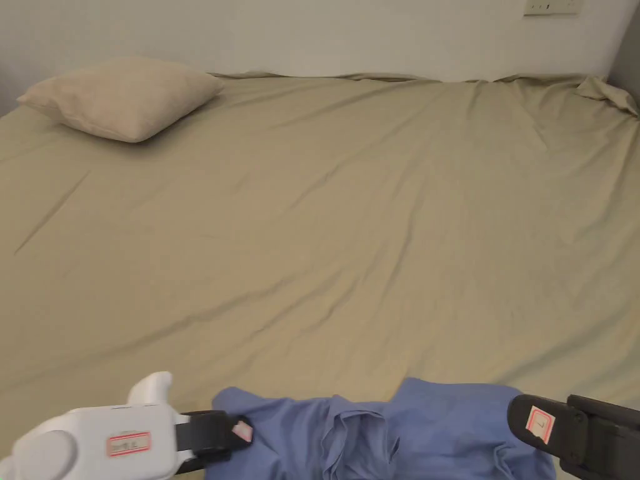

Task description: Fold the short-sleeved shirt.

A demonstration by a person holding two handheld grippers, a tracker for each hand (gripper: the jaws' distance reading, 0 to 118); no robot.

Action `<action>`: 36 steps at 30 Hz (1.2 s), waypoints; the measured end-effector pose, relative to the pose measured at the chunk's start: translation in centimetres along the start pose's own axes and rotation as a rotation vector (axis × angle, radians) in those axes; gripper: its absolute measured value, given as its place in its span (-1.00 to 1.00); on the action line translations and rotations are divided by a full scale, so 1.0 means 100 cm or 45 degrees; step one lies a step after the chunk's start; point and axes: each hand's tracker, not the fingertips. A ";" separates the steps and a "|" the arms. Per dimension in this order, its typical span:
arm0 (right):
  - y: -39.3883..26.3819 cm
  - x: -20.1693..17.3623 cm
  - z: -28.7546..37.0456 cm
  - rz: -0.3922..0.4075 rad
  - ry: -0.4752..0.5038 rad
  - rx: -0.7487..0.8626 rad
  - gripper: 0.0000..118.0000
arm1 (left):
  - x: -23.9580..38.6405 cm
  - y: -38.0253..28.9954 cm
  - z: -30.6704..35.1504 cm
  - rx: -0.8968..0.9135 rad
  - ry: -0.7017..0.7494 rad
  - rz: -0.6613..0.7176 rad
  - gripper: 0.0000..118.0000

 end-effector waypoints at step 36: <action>-0.007 0.019 0.003 -0.067 -0.126 -0.073 -0.95 | 0.155 -0.060 -0.163 -0.133 0.363 -0.429 0.08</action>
